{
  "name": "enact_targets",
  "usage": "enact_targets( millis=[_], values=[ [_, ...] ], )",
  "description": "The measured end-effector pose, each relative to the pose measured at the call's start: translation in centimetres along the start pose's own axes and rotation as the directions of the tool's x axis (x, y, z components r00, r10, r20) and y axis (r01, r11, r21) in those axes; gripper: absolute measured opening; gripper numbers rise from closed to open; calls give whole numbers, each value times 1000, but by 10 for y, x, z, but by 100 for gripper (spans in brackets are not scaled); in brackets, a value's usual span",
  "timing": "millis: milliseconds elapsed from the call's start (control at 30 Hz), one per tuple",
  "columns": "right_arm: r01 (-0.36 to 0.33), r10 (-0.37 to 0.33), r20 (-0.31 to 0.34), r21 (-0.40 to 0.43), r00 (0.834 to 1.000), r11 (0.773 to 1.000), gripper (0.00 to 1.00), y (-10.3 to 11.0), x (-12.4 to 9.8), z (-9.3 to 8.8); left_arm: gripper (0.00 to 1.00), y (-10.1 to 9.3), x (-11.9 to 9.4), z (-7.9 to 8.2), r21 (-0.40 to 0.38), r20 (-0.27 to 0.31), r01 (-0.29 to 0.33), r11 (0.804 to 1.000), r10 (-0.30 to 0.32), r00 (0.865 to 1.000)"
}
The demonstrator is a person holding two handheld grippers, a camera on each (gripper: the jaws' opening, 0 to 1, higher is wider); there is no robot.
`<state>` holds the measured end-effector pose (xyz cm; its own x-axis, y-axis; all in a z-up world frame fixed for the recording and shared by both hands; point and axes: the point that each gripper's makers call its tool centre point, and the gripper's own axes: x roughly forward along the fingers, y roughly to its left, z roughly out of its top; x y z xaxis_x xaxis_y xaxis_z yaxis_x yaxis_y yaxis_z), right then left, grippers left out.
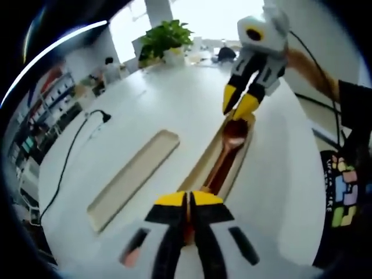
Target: Arrange the utensils inside the cutlery case until each visible utensil rests in its matching compartment.
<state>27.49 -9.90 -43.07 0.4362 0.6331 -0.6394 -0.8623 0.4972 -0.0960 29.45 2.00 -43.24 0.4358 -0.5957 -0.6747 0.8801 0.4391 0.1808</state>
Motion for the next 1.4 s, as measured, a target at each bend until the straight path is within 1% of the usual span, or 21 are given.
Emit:
enact_targets(
  millis=[67, 133, 233, 300, 367, 400, 433, 500, 567, 667, 767, 833, 867, 900, 967, 1000, 1033, 1133, 1267, 1367, 1400],
  values=[
    [23, -23, 10, 22, 1000, 1000, 8, -4, 1, 3, 1, 9, -3, -1, -11, 13, -38, 999, 38, 999],
    [31, -32, 25, 31, 999, 999, 8, -6, 1, 7, 1, 22, -7, -2, -59, 42, -83, 995, 86, 995],
    [48, -49, 30, 34, 998, 998, 8, -10, 3, 11, 1, 44, -16, -8, -179, 73, -130, 975, 145, 987],
    [56, -57, 29, 36, 998, 998, 8, -12, 6, 14, 1, 54, -19, -15, -241, 73, -133, 961, 155, 985],
    [59, -60, 31, 39, 998, 998, 8, -13, 8, 18, 1, 59, -21, -23, -300, 70, -110, 947, 137, 988],
    [60, -61, 30, 32, 998, 998, 8, -14, 10, 20, 1, 61, -21, -27, -346, 72, -98, 933, 131, 989],
    [71, -71, 9, 8, 997, 997, 8, -17, 12, 19, 1, 65, -22, -29, -396, 85, -92, 913, 136, 987],
    [117, -117, -23, -6, 993, 993, 8, -29, 16, 18, 1, 70, -23, -35, -476, 93, -70, 877, 129, 987],
    [117, -117, -39, 0, 992, 993, 8, -34, 22, 19, 1, 80, -25, -40, -530, 101, -71, 845, 146, 984],
    [137, -136, -73, 11, 988, 990, 9, -42, 30, 19, 1, 93, -29, -48, -585, 92, -89, 806, 175, 980],
    [149, -147, -90, 17, 985, 989, 10, -47, 39, 22, 2, 109, -30, -56, -613, 78, -122, 781, 213, 974],
    [159, -157, -109, 16, 982, 987, 12, -51, 43, 24, 2, 116, -30, -60, -626, 73, -130, 769, 224, 972],
    [173, -170, -123, 12, 978, 985, 12, -54, 45, 24, 3, 119, -31, -60, -630, 83, -124, 767, 225, 971],
    [179, -177, -151, 0, 973, 984, 12, -57, 46, 23, 3, 126, -31, -60, -641, 91, -124, 757, 236, 968],
    [190, -187, -166, -1, 968, 982, 13, -62, 51, 25, 5, 132, -31, -61, -675, 107, -103, 731, 235, 966],
    [190, -186, -179, 4, 966, 982, 13, -65, 52, 25, 6, 133, -30, -62, -681, 108, -97, 726, 230, 967],
    [195, -188, -191, 18, 963, 981, 13, -69, 54, 24, 6, 134, -29, -62, -680, 104, -100, 726, 231, 967],
    [198, -184, -209, 46, 960, 979, 13, -74, 62, 23, 14, 137, -24, -66, -652, 72, -141, 745, 246, 967],
    [195, -172, -247, 75, 954, 978, 16, -75, 71, 16, 16, 142, -19, -68, -661, 60, -153, 734, 255, 965],
    [201, -174, -254, 84, 951, 976, 16, -79, 73, 16, 23, 151, -16, -75, -661, 21, -199, 724, 283, 959],
    [207, -180, -257, 81, 949, 975, 17, -80, 73, 17, 24, 152, -15, -75, -657, 16, -205, 726, 285, 958]
  ],
)
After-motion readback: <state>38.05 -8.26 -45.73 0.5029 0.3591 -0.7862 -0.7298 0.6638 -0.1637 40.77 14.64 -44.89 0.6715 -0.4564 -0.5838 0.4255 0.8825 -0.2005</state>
